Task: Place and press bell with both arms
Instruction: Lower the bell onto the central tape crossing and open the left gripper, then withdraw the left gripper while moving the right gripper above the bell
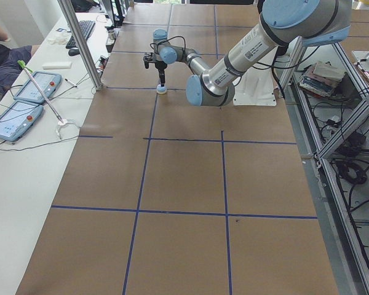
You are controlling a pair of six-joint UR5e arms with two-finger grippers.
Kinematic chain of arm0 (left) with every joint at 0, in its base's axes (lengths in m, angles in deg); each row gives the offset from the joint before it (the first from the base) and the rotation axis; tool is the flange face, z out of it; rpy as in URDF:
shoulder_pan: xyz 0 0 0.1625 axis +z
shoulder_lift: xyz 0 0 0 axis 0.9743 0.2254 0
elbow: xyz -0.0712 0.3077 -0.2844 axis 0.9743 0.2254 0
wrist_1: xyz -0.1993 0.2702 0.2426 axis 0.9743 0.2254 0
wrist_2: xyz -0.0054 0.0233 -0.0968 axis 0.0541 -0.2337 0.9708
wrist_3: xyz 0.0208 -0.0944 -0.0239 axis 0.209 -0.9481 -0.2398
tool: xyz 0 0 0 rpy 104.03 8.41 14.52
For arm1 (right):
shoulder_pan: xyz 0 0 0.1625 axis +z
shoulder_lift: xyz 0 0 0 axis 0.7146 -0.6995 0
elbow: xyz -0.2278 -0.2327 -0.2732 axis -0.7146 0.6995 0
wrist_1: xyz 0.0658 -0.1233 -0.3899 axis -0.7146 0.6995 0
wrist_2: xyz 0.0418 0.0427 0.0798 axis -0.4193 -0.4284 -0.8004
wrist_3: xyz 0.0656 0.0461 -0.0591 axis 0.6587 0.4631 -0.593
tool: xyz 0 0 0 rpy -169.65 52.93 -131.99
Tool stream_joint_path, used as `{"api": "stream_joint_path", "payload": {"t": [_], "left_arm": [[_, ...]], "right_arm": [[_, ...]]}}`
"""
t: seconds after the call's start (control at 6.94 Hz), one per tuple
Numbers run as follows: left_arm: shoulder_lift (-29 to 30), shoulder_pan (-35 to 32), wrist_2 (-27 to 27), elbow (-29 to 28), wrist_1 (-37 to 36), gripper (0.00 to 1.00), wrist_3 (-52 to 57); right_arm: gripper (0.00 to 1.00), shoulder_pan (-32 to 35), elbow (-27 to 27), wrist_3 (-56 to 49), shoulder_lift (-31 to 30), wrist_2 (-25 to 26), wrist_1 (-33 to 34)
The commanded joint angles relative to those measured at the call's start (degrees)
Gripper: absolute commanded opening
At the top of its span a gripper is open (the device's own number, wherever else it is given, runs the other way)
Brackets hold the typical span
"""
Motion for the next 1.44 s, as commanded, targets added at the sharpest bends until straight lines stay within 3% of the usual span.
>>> {"api": "stream_joint_path", "payload": {"t": [0.0, 0.29, 0.43, 0.58, 0.86, 1.3], "left_arm": [[-6.73, -2.47, 2.85, 17.22, -13.49, 1.00, 7.33], [-25.41, -5.36, 3.03, 37.70, -13.97, 1.00, 18.71], [-32.03, -9.38, 4.42, 43.29, -14.14, 1.00, 27.31], [-39.58, -14.81, 8.35, 46.30, -13.97, 1.00, 38.36], [-55.05, -24.58, 10.59, 49.74, -13.18, 1.00, 58.49], [-66.33, -40.31, 16.21, 48.80, -13.18, 1.00, 77.42]], "right_arm": [[1.00, -0.08, -0.15, 0.62, 0.27, -4.65, -0.73], [1.00, -1.83, -0.15, 2.89, 2.45, -5.03, -0.65], [1.00, -3.67, -0.15, 5.96, 3.77, -5.04, -0.73], [1.00, -4.73, -0.15, 7.30, 5.26, -4.95, -0.65], [1.00, -9.55, -0.23, 13.86, 9.39, -5.04, -0.65], [1.00, -22.89, -0.32, 35.52, 23.85, -2.51, -0.65]]}}
